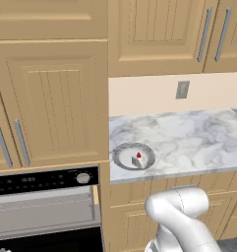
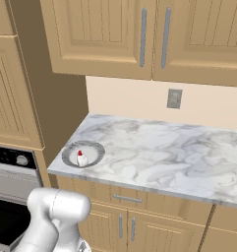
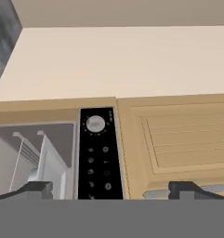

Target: Take the baked cake out of the oven and place it on the plate for cooling. Then close the oven door.

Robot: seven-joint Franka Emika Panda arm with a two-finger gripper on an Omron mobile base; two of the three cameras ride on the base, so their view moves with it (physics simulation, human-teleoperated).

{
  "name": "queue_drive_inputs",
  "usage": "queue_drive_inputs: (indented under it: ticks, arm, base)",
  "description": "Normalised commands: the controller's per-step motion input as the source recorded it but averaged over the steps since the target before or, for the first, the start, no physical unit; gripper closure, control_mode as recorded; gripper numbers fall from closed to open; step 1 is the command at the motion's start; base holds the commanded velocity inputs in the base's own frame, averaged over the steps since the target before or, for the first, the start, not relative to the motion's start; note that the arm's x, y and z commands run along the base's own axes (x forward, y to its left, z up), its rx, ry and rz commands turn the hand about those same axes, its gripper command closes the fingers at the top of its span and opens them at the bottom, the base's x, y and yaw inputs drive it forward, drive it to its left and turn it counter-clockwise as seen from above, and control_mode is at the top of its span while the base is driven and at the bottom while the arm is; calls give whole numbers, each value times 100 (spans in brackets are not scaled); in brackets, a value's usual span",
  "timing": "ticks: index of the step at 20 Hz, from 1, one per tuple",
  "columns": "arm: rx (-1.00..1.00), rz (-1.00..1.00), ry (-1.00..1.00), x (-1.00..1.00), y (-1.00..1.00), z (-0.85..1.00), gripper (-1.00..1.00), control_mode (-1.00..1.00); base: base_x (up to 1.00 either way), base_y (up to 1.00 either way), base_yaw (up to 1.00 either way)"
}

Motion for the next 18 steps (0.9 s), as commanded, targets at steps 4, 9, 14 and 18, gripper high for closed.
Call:
queue_drive_inputs:
  ticks: [4,9,14,18]
  arm:
    - [-1,-2,-1,-100,6,-1,-100,-100]
    - [-4,-7,0,-100,0,-18,-100,-100]
    - [-2,-12,0,-97,-6,-56,-100,-100]
    - [0,-14,0,-77,-31,-77,-100,-100]
  base:
    - [0,0,0]
    - [0,0,0]
    - [0,0,0]
    - [0,0,0]
